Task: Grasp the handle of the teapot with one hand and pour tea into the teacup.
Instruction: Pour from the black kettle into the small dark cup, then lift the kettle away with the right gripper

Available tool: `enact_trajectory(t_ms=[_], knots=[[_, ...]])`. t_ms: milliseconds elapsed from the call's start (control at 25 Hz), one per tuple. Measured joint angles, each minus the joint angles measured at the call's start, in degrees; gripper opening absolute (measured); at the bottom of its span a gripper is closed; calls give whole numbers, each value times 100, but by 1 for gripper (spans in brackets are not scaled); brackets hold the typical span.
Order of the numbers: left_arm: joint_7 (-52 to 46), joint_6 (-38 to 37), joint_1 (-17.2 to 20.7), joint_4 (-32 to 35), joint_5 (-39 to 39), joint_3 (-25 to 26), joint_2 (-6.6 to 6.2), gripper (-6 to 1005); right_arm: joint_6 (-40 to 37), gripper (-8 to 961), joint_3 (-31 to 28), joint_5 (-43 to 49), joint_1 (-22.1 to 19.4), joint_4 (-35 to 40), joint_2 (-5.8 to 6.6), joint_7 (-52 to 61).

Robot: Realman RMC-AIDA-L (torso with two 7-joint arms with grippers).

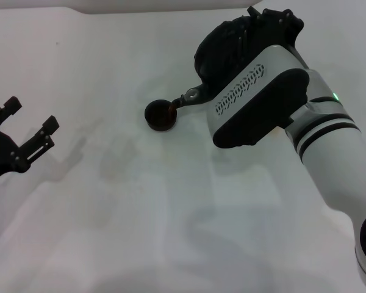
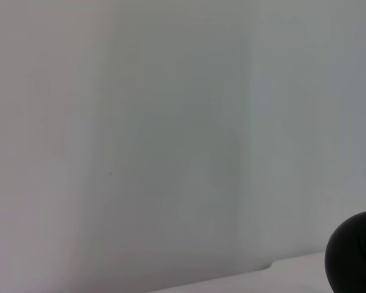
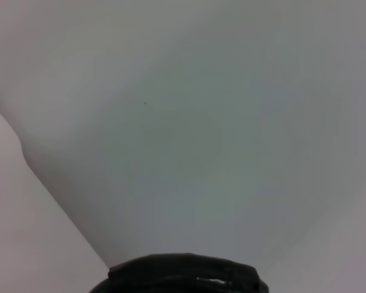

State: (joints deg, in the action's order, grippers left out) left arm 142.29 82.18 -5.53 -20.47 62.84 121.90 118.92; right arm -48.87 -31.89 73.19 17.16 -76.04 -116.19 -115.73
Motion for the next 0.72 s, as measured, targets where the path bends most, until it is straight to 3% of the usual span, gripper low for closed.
enact_trajectory(t_ms=[720], knots=[[11, 26, -9, 0, 4, 0, 0, 844, -75, 107, 46, -108, 27, -6, 0, -113]])
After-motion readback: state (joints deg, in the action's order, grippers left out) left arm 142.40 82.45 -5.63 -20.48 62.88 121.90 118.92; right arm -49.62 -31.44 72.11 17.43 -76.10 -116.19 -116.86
